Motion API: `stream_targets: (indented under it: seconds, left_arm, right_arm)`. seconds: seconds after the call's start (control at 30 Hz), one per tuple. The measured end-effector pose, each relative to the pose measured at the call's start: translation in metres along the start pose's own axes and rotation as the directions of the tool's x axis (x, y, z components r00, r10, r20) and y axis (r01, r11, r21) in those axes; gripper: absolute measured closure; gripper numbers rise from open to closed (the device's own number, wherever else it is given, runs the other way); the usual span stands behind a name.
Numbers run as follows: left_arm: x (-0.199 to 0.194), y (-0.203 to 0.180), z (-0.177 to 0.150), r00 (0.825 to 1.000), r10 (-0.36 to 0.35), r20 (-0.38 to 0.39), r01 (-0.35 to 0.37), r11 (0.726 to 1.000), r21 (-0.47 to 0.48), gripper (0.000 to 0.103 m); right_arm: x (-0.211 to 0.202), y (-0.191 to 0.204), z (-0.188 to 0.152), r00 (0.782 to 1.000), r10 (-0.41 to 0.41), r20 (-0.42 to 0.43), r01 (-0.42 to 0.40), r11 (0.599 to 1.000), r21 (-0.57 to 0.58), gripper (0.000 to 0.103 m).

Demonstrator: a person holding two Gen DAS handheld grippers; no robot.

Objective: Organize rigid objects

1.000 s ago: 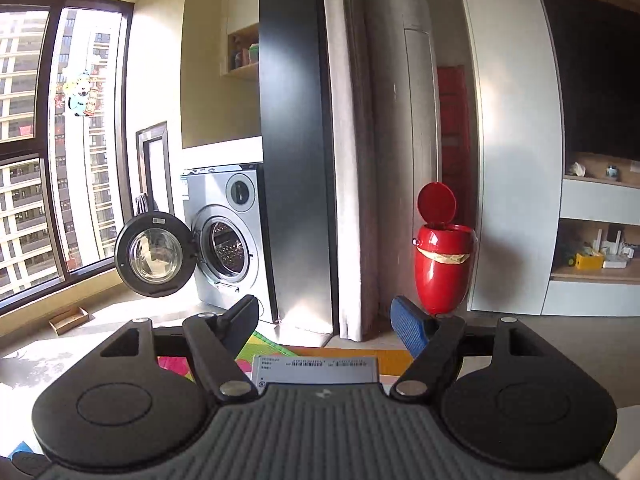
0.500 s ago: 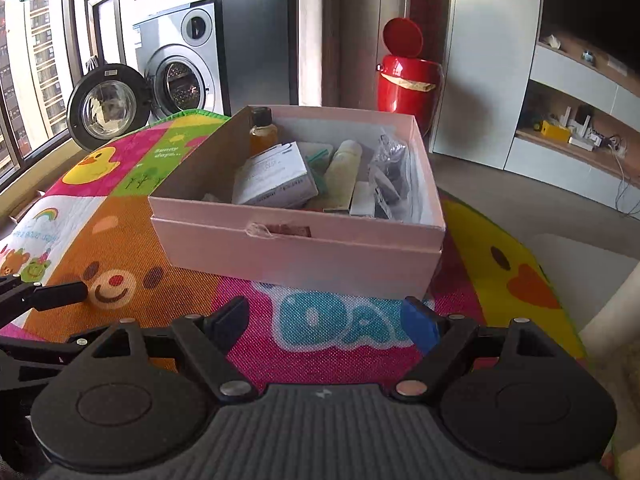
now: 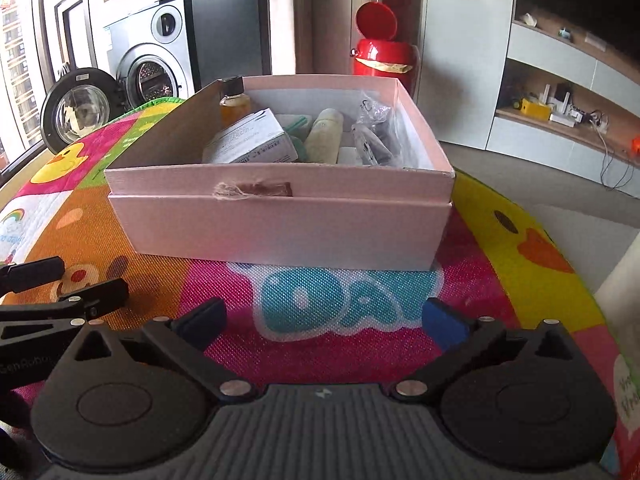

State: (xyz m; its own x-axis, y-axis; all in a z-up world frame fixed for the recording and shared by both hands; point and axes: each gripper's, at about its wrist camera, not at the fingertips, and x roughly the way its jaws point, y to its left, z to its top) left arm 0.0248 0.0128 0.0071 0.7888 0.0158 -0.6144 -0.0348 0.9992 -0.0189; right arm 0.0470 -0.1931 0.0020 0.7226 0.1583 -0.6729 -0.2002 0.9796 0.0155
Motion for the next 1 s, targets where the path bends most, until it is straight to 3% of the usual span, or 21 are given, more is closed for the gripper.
stream_targets:
  seconds: [0.23,1.0]
  left_arm:
    - [0.0003,0.0009,0.0002,1.0,0.002,0.0,-0.002,1.0,0.003,0.023]
    - [-0.0012,-0.0014,0.0,1.0,0.007,0.001,-0.007,1.0,0.01,0.023]
  right_arm:
    - [-0.0024,0.004,-0.0058,0.998,-0.039,0.04,0.038,0.999,0.032,0.0]
    - [-0.0026,0.0033,-0.0055,0.998,-0.038,0.043,0.037,0.999,0.033,0.0]
